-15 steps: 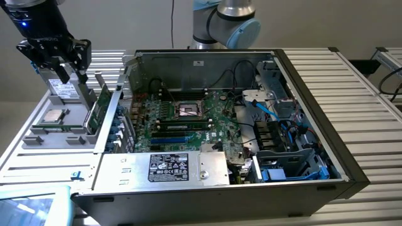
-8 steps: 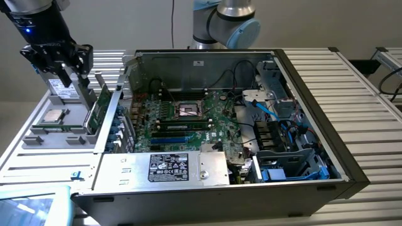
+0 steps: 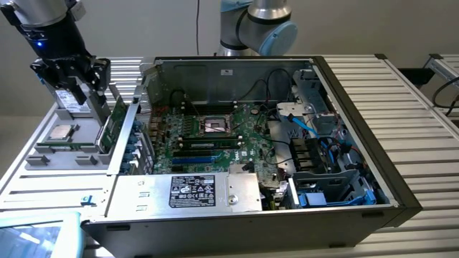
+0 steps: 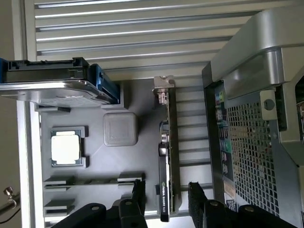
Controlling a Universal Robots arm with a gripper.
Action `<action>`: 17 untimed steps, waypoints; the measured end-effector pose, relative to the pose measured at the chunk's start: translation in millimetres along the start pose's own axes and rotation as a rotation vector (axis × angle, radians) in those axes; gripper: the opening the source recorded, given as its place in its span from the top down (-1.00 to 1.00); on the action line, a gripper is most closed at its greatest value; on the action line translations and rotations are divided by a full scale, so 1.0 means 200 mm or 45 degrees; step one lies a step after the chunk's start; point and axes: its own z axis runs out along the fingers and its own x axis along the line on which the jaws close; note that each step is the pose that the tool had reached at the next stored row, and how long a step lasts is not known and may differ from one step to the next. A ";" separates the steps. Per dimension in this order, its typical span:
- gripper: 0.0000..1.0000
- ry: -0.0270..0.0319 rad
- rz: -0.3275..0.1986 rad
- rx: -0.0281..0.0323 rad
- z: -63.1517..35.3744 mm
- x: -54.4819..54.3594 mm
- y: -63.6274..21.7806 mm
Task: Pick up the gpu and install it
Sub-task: 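Pick up the gpu and move the gpu toward the slot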
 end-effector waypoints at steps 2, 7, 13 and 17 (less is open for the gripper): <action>0.01 -0.0004 0.006 0.0001 0.019 -0.01 0.000; 0.01 -0.0011 0.021 0.0001 0.064 -0.02 -0.001; 0.01 -0.0017 0.033 0.0000 0.119 -0.02 -0.003; 0.01 -0.0018 0.038 0.0001 0.155 -0.02 -0.005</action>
